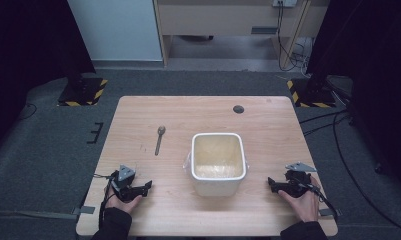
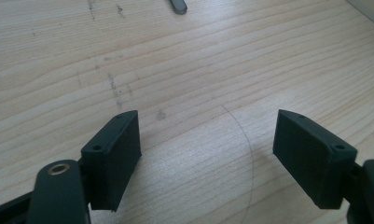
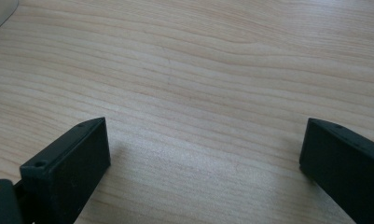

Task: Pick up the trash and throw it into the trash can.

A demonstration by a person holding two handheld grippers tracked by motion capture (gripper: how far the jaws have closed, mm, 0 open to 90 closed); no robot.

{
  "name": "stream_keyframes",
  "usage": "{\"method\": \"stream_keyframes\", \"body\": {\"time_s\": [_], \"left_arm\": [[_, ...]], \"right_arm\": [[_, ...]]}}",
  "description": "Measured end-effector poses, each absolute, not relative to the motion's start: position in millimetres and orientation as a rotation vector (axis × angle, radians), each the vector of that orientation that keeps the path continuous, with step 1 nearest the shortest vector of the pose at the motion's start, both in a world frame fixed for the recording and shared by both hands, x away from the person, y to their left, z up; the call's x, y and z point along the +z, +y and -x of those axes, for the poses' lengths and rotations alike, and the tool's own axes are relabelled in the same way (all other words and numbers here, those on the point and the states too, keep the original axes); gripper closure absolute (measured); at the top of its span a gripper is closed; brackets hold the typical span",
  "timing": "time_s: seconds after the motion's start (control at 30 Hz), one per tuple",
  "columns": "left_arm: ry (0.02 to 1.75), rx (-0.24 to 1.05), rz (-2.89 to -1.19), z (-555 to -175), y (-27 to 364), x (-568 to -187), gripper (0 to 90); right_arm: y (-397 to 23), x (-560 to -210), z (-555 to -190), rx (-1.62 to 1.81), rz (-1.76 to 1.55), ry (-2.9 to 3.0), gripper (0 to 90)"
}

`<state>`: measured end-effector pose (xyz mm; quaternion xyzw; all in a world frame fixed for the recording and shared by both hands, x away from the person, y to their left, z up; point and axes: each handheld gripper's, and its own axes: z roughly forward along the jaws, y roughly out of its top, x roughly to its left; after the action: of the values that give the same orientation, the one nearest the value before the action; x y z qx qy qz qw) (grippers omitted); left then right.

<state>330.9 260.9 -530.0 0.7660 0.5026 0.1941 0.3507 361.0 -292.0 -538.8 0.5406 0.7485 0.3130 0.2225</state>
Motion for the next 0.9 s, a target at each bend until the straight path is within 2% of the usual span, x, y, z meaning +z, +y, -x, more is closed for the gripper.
{"method": "stream_keyframes", "body": {"time_s": [0.9], "left_arm": [[1.222, 0.612, -1.787, -324, 263, -473, 23.6]], "right_arm": [[-295, -539, -357, 0.862, -1.504, 2.056, 1.7]]}}
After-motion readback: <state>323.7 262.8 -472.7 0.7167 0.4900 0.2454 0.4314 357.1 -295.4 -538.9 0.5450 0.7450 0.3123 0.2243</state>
